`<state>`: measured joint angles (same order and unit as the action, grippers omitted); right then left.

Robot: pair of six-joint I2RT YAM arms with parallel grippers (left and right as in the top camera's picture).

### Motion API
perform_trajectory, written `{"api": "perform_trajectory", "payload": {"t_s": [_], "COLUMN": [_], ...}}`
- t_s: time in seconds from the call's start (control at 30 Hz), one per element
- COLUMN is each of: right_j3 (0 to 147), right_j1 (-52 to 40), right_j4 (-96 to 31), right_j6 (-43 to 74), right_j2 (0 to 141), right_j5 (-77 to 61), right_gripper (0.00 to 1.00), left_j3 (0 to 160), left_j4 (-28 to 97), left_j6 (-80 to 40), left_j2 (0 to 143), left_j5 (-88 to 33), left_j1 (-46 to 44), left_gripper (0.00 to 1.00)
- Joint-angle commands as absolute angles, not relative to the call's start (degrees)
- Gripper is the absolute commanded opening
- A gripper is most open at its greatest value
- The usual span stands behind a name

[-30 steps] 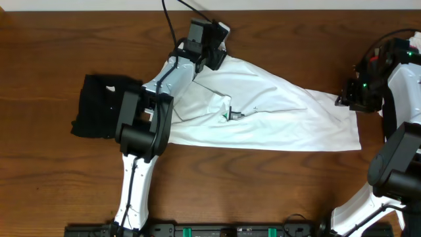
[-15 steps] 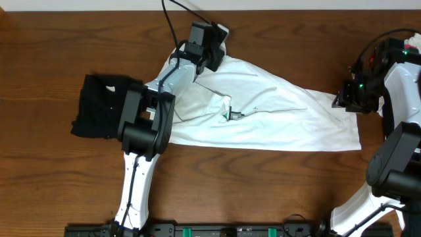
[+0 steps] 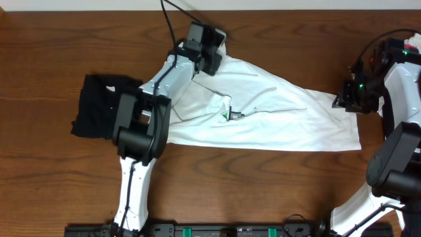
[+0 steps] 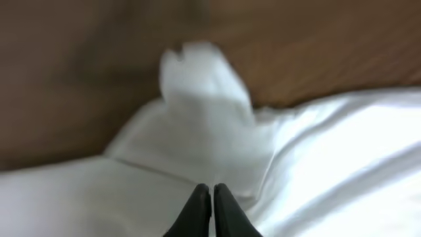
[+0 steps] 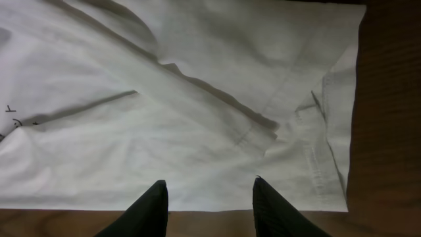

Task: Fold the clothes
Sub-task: 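Hold the left shoulder and right hem corner with both grippers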

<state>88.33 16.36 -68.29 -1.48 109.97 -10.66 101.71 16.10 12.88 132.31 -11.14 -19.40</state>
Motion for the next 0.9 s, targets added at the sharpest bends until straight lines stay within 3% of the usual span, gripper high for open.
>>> {"api": "perform_trajectory", "payload": {"t_s": [0.0,0.03,0.2,0.47,0.87], "right_j3": [88.4,88.4,88.4,88.4,88.4], "right_j1": [16.0,16.0,16.0,15.6,14.8], "right_j4": [-68.3,-68.3,-68.1,-68.2,-68.2], "right_j6": [-0.7,-0.7,-0.7,-0.6,-0.6], "right_j2": [109.3,109.3,109.3,109.3,109.3], "right_j5": [-11.0,-11.0,-11.0,-11.0,-11.0], "right_gripper": [0.40,0.40,0.40,0.40,0.39], "left_j3": [102.7,102.7,102.7,102.7,102.7], "left_j4": [13.7,12.7,10.2,2.1,0.5], "left_j6": [9.9,8.5,5.4,3.7,3.7], "left_j2": [128.4,128.4,129.4,134.1,137.2], "left_j5": [-10.9,-10.9,-10.9,-10.9,-10.9], "left_j1": [-19.4,-19.4,-19.4,-19.4,-19.4], "left_gripper": [0.37,0.48,0.61,0.62,0.59]}}
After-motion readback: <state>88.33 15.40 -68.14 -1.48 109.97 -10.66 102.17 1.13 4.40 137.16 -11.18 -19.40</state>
